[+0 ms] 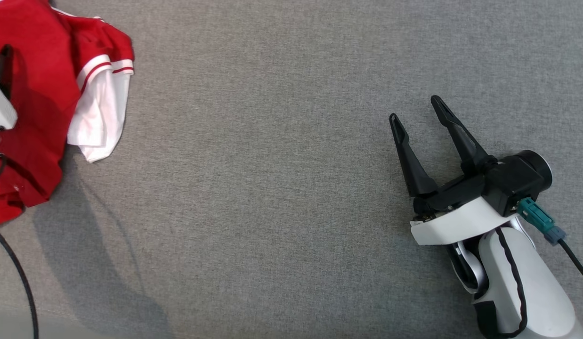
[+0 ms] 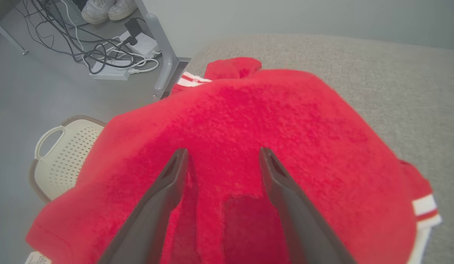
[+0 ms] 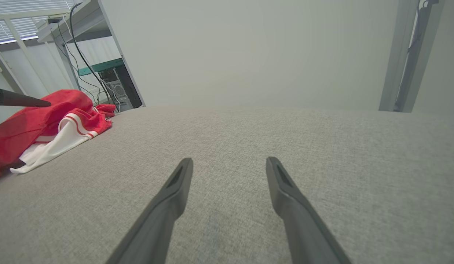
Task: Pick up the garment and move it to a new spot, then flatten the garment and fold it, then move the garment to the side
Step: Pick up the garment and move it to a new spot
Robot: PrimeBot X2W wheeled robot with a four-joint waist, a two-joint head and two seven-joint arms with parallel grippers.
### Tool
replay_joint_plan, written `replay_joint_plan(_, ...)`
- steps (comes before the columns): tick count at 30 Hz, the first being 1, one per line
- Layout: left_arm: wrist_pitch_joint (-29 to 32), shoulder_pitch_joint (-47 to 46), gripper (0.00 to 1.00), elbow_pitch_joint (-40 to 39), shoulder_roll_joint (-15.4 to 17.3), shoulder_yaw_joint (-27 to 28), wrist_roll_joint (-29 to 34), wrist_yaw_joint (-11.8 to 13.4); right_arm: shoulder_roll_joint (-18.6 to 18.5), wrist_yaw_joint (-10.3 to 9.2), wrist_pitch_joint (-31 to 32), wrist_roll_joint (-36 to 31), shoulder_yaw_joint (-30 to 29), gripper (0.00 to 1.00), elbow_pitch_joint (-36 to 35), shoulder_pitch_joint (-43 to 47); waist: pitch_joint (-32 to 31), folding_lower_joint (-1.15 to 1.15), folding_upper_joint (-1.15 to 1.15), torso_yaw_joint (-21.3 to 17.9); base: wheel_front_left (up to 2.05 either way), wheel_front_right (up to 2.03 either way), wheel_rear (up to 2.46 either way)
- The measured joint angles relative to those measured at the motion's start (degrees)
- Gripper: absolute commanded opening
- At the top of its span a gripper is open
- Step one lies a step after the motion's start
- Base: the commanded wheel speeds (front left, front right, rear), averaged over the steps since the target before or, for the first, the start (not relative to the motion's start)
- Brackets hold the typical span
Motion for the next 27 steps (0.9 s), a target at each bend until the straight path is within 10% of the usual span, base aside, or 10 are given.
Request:
replay_joint_plan(16, 7.8, -5.5, 0.96, 8.9, 0.4, -3.5, -3.6, 0.0, 1.1, 0.09, -0.3, 0.0, 1.2, 1.0, -1.8, -1.0, 3.4, 0.0, 0.0, -2.7, 0.0, 0.0, 0.0)
replay_joint_plan(17, 7.9, -5.7, 0.27, 9.3, 0.5, -3.4, -3.7, 0.0, 1.1, 0.09, -0.3, 0.0, 1.2, 1.0, -1.9, -1.0, 3.4, 0.0, 0.0, -2.7, 0.0, 0.0, 0.0)
replay_joint_plan(18, 7.6, -5.9, 0.0, 9.5, 0.4, -3.4, -4.0, 0.0, 1.1, 0.09, -0.3, 0.0, 1.2, 1.0, -1.8, -1.0, 3.4, 0.0, 0.0, -2.7, 0.0, 0.0, 0.0)
replay_joint_plan(27, 1.7, -6.1, 0.0, 10.9, 0.6, -4.2, -3.6, 0.3, 1.1, 0.01, -0.2, 0.5, 0.6, 1.0, 0.4, -0.1, 0.4, 0.0, 0.0, -2.0, 0.0, 0.0, 0.0)
